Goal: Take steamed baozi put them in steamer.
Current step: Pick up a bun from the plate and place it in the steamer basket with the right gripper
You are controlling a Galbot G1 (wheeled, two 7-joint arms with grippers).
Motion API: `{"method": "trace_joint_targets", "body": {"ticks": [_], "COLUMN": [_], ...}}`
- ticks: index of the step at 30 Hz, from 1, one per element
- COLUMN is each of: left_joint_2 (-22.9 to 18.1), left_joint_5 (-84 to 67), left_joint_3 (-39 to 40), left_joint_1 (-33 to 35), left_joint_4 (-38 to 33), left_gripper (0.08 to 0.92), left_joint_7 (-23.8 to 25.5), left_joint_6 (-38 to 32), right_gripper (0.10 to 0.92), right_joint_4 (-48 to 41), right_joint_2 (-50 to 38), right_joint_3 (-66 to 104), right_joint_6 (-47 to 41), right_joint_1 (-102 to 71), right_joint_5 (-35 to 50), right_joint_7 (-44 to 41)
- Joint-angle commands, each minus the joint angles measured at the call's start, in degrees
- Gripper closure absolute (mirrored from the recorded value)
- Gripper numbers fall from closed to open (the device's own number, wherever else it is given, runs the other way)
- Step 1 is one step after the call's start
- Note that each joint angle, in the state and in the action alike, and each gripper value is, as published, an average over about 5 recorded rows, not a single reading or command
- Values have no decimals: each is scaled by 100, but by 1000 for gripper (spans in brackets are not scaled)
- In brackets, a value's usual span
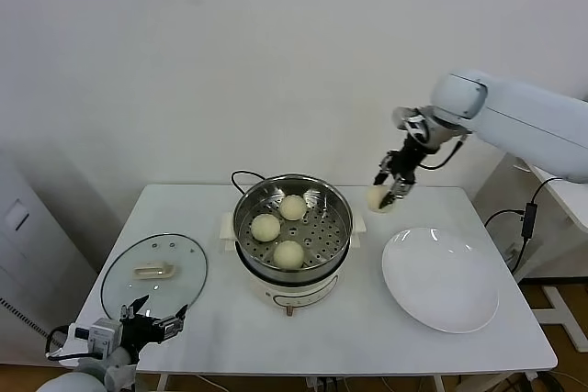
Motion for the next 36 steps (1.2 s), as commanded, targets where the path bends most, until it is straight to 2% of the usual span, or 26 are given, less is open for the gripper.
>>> {"method": "trace_joint_targets", "body": {"ticks": [1, 11, 20, 33, 36], "left_joint_2": [0, 11, 12, -8, -16], "left_joint_5": [-4, -48, -65, -72, -71], "left_joint_3": [21, 16, -32, -61, -67], "left_joint_1": [-19, -42, -9, 4, 7], "left_joint_4": [12, 54, 70, 83, 82], "left_gripper": [177, 177, 177, 177, 177], "left_joint_7": [3, 6, 8, 7, 5], "left_joint_6": [4, -8, -32, -35, -35], "right_gripper": [530, 533, 533, 532, 497], "right_joint_4": [50, -160, -160, -223, -210], "right_joint_2": [1034, 1480, 1429, 1447, 1431], "right_joint_3": [-366, -239, -128, 92, 126], "right_joint_6": [-633, -759, -807, -851, -851], "right_joint_1": [215, -289, -771, -1175, -1199], "right_joint_5": [830, 441, -93, -371, -376], "right_joint_7": [461, 724, 963, 1183, 1180]}}
